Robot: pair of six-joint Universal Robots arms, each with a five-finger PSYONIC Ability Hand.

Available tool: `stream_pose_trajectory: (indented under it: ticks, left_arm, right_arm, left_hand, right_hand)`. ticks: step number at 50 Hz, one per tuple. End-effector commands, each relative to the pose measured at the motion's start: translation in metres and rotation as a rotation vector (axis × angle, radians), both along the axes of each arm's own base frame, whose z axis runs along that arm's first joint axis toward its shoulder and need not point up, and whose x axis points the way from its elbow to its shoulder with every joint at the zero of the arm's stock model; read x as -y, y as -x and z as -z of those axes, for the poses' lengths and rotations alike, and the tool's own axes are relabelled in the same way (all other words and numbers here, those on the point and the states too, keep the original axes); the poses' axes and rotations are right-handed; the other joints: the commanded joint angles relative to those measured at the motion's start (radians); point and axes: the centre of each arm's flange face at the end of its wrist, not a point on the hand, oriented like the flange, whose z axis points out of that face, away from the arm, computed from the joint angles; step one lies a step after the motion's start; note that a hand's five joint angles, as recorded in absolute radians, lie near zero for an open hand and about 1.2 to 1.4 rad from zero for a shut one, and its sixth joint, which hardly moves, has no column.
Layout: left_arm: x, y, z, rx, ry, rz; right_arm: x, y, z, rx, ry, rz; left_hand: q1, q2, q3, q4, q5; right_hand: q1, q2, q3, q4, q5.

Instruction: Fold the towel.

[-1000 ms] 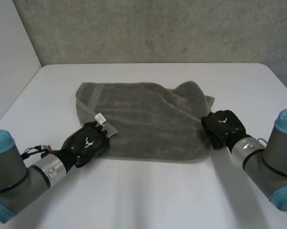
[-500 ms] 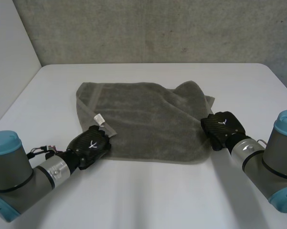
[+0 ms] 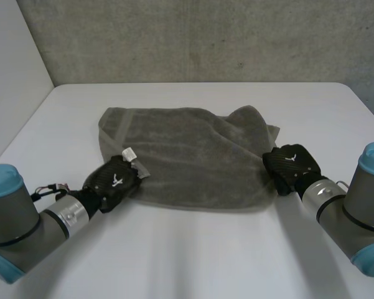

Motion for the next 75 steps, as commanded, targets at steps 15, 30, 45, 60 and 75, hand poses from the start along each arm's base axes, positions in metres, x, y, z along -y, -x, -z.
stream_pose_trajectory:
  ticks: [15,30,45,60,75]
  left_arm:
    - [0.012,-0.014,-0.193,-0.708,0.025,-0.201]
    - [0.061,-0.008,-0.199,-0.911,-0.19,-0.228]
    - [0.176,0.004,-0.217,-1.02,0.006,-0.272]
    - [0.155,0.001,-0.317,-1.151,0.261,-0.194]
    - [0.11,-0.013,-0.097,-0.808,-0.327,-0.474]
  right_arm:
    - [-0.009,0.007,-0.199,0.092,0.153,-0.135]
    - [0.048,-0.038,-0.198,0.009,0.127,-0.217]
    - [0.126,-0.077,-0.203,0.051,0.619,-0.1]
    - [0.116,-0.084,-0.237,0.191,0.731,-0.203]
    - [0.1,-0.082,-0.112,-0.062,0.204,-0.337]
  left_hand:
    - [0.149,0.074,0.075,0.042,0.165]
    - [0.149,0.074,0.075,0.042,0.165]
    - [0.149,0.074,0.075,0.042,0.165]
    - [0.149,0.074,0.075,0.042,0.165]
    - [0.149,0.074,0.075,0.042,0.165]
  right_hand:
    - [0.078,0.137,0.065,0.063,0.078]
    - [0.078,0.137,0.065,0.063,0.078]
    - [0.078,0.137,0.065,0.063,0.078]
    - [0.078,0.137,0.065,0.063,0.078]
    - [0.078,0.137,0.065,0.063,0.078]
